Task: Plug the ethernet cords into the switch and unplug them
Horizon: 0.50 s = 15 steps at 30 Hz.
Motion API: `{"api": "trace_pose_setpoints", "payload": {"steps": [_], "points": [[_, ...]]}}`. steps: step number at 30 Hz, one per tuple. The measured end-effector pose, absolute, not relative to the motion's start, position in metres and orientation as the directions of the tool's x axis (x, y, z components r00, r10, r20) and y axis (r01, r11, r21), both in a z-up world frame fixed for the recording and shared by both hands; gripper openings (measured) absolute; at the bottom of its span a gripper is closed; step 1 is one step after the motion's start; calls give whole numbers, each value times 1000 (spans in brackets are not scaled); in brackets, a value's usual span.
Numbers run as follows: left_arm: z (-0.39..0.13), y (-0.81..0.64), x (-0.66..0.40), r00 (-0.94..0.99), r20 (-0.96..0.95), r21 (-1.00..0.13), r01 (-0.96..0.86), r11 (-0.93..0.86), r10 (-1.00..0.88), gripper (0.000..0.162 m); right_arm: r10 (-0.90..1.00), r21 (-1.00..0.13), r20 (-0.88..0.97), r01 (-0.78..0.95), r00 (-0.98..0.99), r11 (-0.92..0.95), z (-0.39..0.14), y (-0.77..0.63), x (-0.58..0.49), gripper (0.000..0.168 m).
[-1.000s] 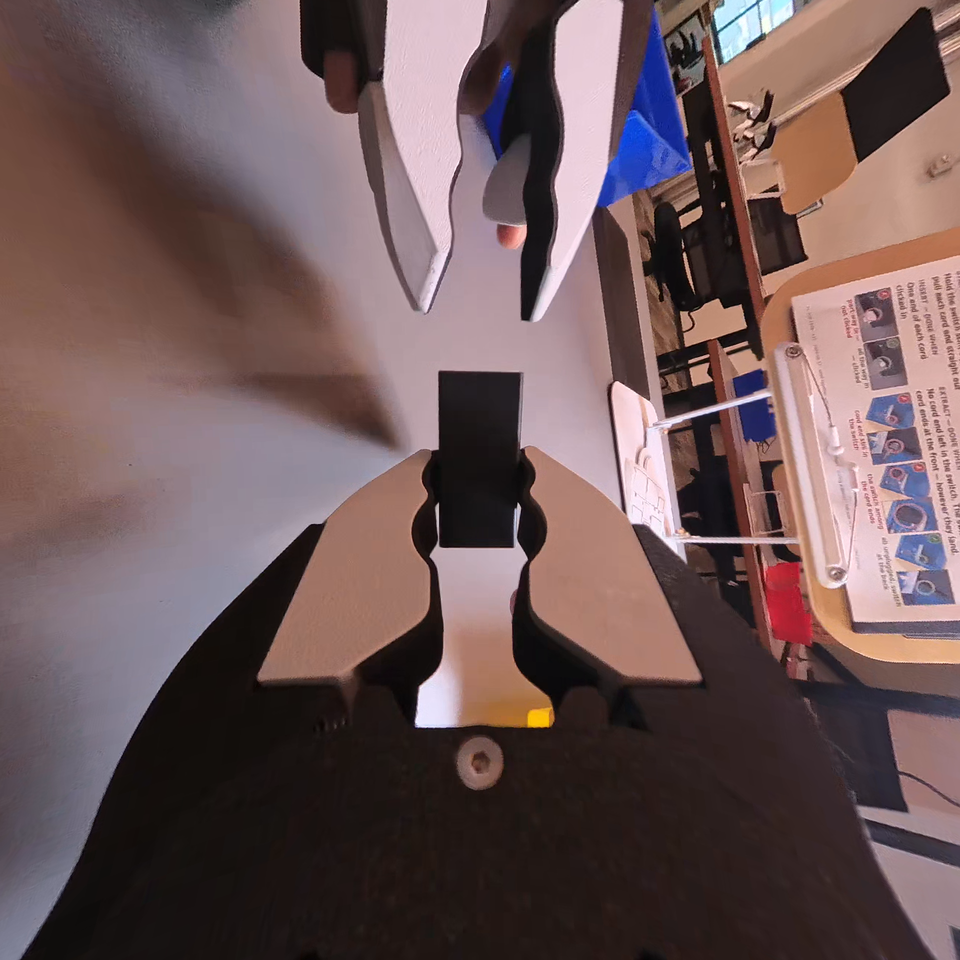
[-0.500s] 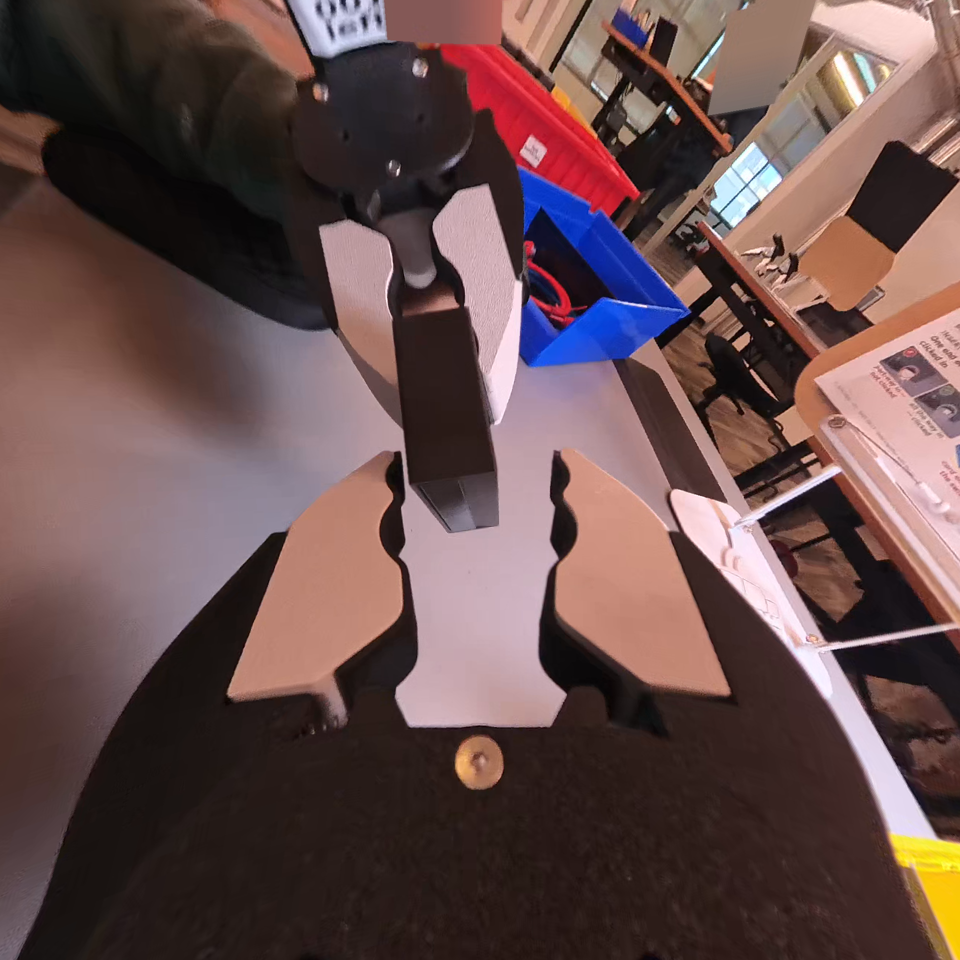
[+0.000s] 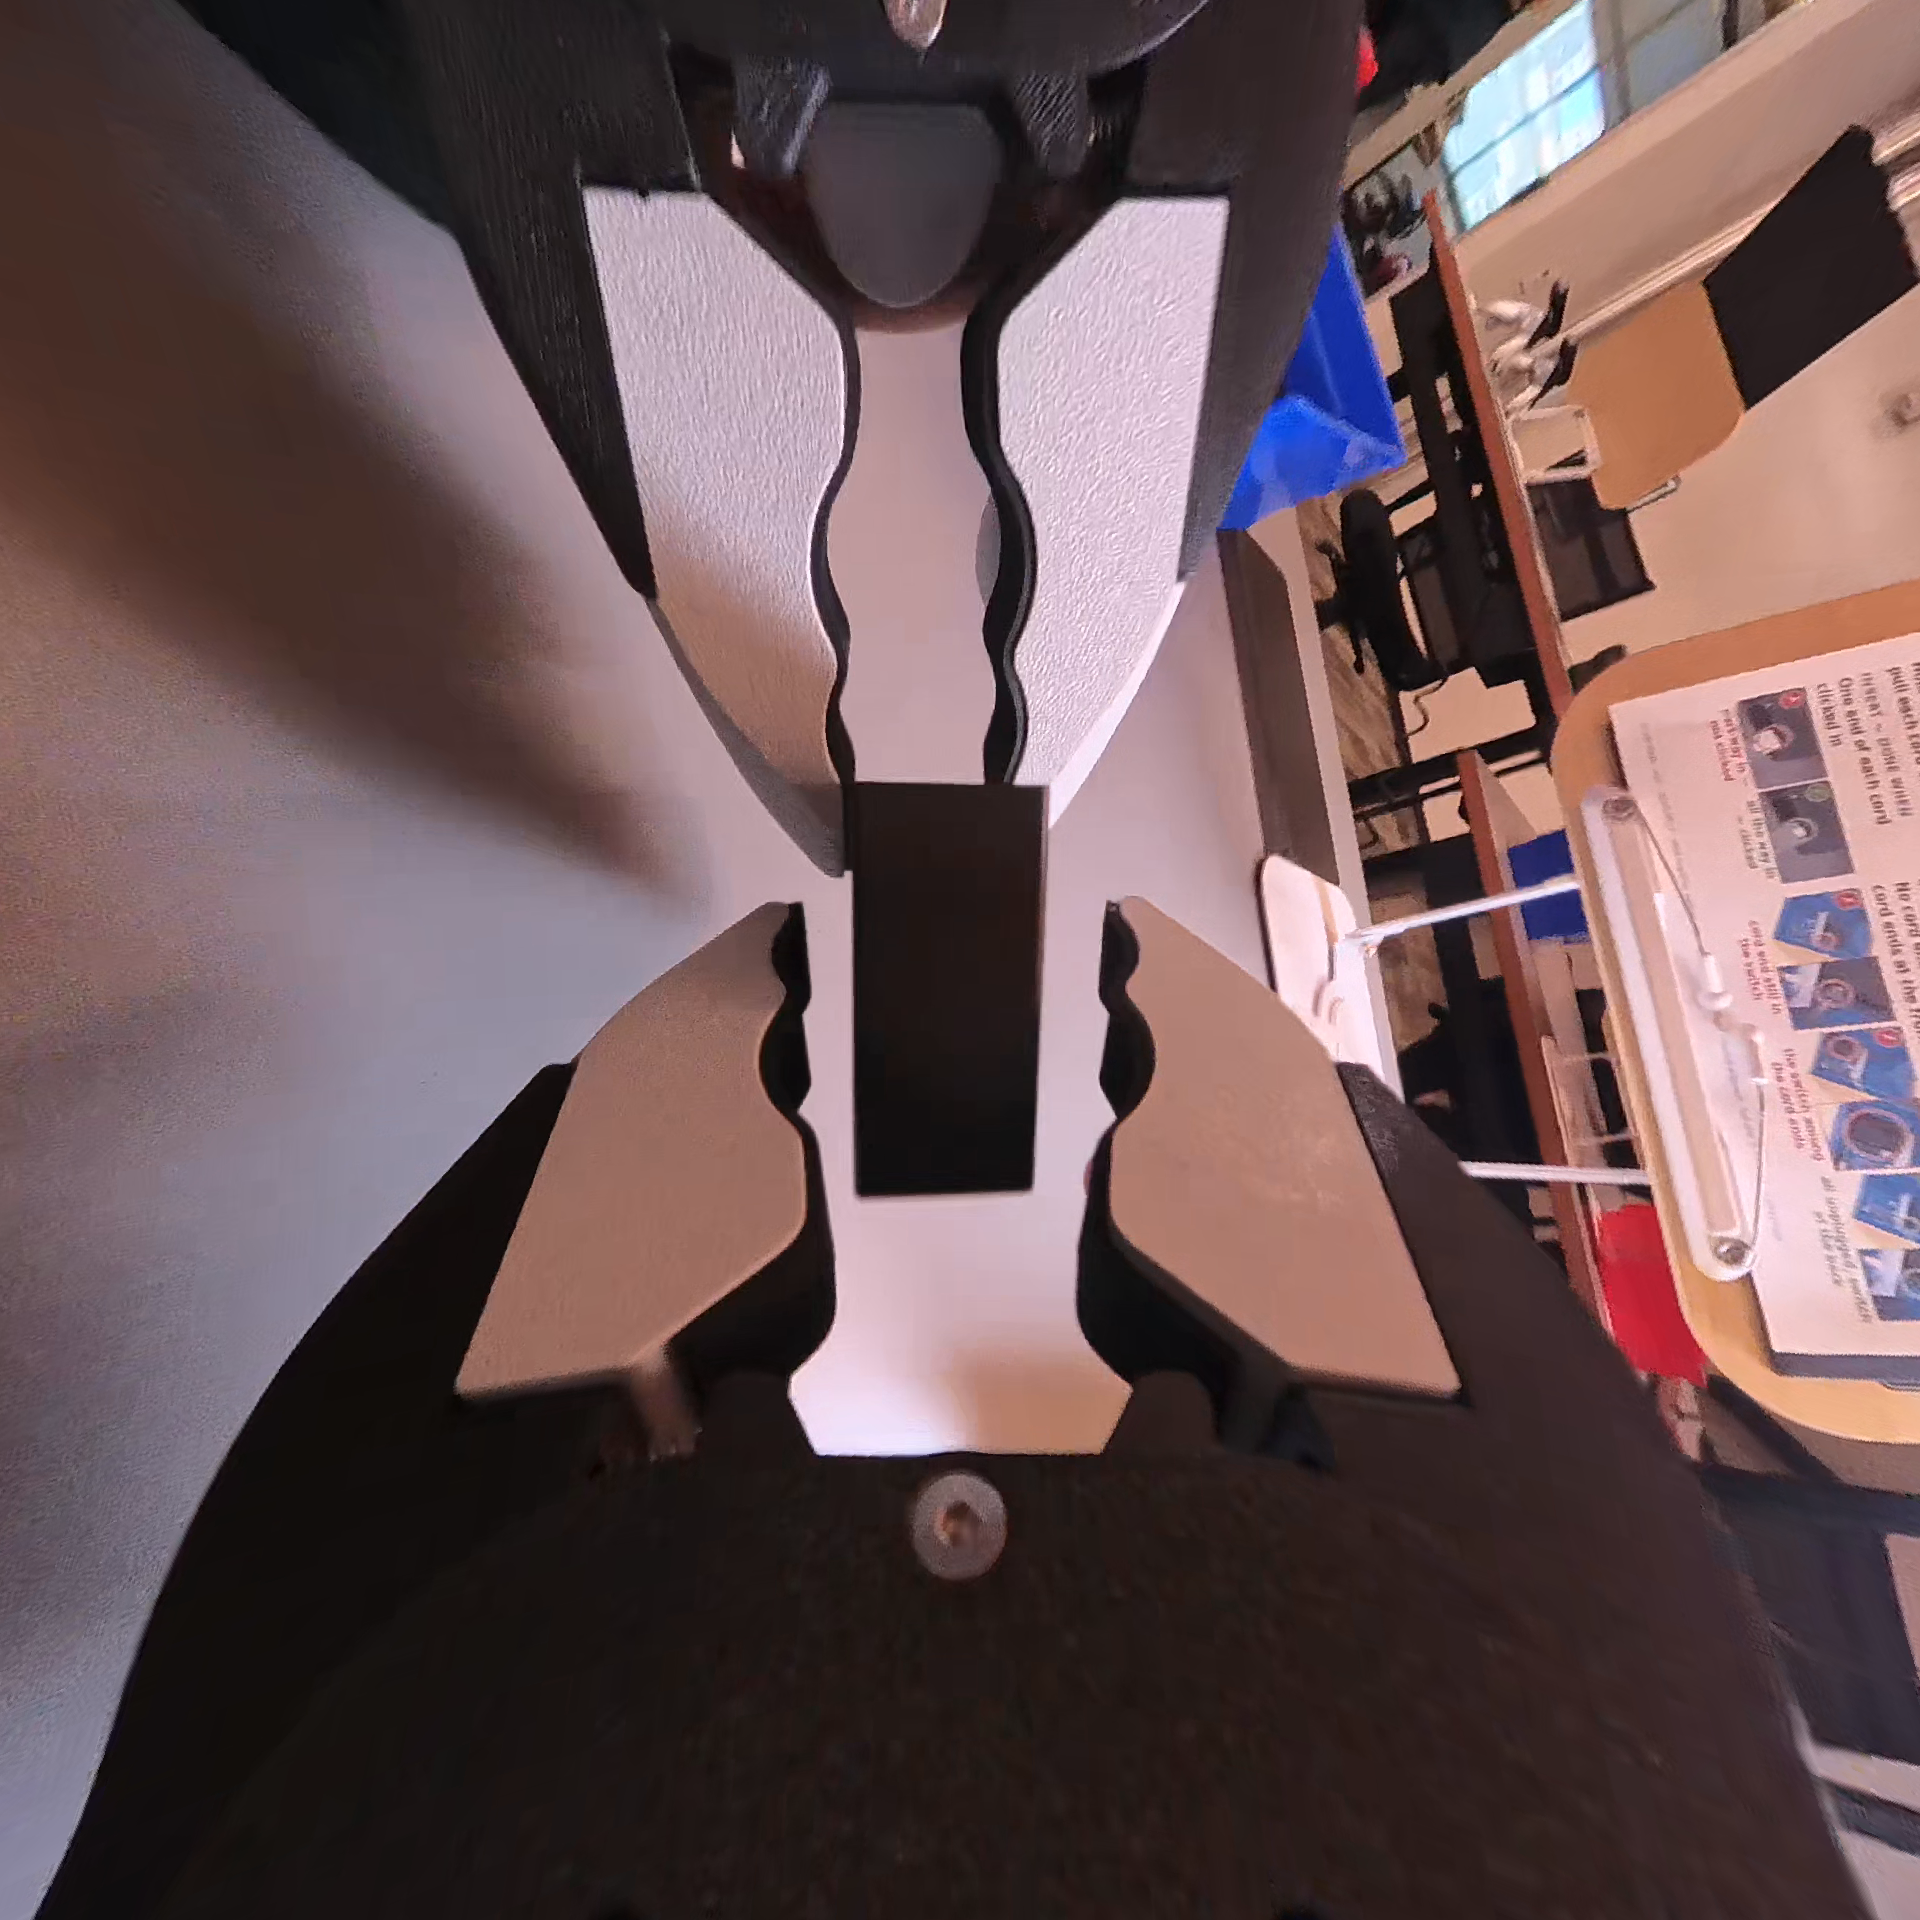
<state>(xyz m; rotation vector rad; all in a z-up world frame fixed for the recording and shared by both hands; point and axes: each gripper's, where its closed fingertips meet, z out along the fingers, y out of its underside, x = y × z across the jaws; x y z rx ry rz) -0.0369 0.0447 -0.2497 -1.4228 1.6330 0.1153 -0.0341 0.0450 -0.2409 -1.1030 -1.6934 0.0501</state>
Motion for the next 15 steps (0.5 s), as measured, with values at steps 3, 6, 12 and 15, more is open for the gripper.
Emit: {"api": "trace_pose_setpoints", "payload": {"steps": [3, 6, 12, 15], "points": [[-246, 37, -27, 98, -674, -472, -819, 325, -733, 26, 671, -453, 740, 713, -34, 535, -258, 53, -36, 60], [-247, 30, -22, 68, -693, -429, -839, 335, -717, 26, 692, -467, 720, 707, -44, 530, -270, 52, -40, 54], [-251, 28, -23, 70, -678, -445, -831, 333, -731, 26, 709, -476, 704, 710, -47, 519, -273, 49, -42, 52], [-252, 27, -22, 56, -675, -449, -822, 350, -735, 26, 709, -488, 704, 693, -46, 530, -273, 45, -43, 52]]}}
